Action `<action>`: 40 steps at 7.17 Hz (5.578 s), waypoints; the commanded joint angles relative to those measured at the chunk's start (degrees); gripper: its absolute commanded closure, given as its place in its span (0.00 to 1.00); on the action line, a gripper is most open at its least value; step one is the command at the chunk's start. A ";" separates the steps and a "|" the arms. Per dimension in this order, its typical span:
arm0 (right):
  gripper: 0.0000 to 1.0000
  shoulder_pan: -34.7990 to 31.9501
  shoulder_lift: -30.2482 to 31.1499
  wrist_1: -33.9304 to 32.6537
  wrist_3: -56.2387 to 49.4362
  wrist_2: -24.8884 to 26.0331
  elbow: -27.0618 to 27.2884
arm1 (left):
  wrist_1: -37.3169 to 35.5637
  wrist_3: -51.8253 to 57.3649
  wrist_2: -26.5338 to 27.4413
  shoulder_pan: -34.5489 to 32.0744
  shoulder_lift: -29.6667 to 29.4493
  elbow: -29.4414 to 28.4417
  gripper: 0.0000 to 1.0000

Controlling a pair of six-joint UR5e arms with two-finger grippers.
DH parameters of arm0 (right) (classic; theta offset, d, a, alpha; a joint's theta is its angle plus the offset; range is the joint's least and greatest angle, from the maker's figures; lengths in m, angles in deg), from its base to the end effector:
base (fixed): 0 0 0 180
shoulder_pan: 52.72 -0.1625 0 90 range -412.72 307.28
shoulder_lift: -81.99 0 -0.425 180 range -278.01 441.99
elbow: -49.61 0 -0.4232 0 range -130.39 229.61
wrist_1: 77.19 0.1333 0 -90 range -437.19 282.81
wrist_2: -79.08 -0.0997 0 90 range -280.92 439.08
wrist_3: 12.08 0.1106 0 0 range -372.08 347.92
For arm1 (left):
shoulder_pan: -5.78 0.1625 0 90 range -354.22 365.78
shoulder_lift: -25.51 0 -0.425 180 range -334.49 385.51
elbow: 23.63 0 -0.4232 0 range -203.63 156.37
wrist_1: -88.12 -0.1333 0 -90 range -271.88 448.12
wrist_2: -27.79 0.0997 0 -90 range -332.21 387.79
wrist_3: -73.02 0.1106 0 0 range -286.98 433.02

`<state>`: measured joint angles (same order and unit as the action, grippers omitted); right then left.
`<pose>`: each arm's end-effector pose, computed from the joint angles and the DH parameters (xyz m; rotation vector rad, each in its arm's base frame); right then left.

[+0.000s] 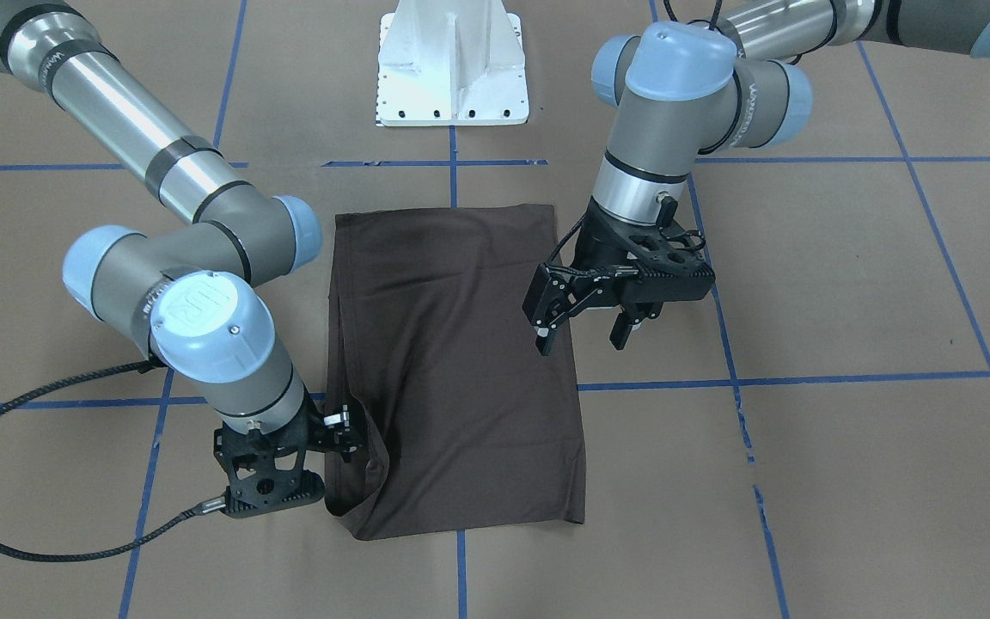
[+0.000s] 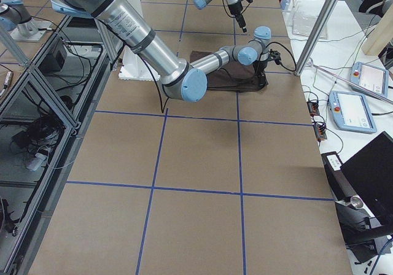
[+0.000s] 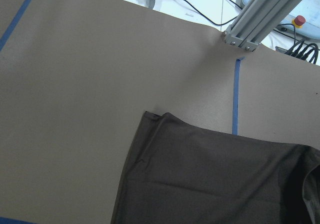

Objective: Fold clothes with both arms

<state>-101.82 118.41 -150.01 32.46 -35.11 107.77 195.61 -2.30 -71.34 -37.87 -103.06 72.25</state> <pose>-0.5071 -0.7198 0.2739 0.2161 -0.7515 -0.0831 0.4341 -0.5741 0.1618 0.4028 1.0180 -0.3684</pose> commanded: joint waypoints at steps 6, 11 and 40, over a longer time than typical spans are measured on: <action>0.00 4.54 -7.50 10.30 8.01 3.01 -10.43 | -2.03 4.66 -1.76 -2.31 7.81 12.04 0.00; 0.00 4.19 -6.62 14.46 9.25 5.19 -14.29 | -2.11 4.23 -1.85 -2.31 7.46 12.05 0.00; 0.00 -0.99 -2.75 -5.12 -7.19 1.52 -6.76 | -2.20 1.24 -1.94 -1.78 5.61 12.22 0.00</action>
<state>-102.16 115.73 -153.32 25.41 -32.41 98.76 193.44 -1.07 -73.28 -39.66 -97.29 84.47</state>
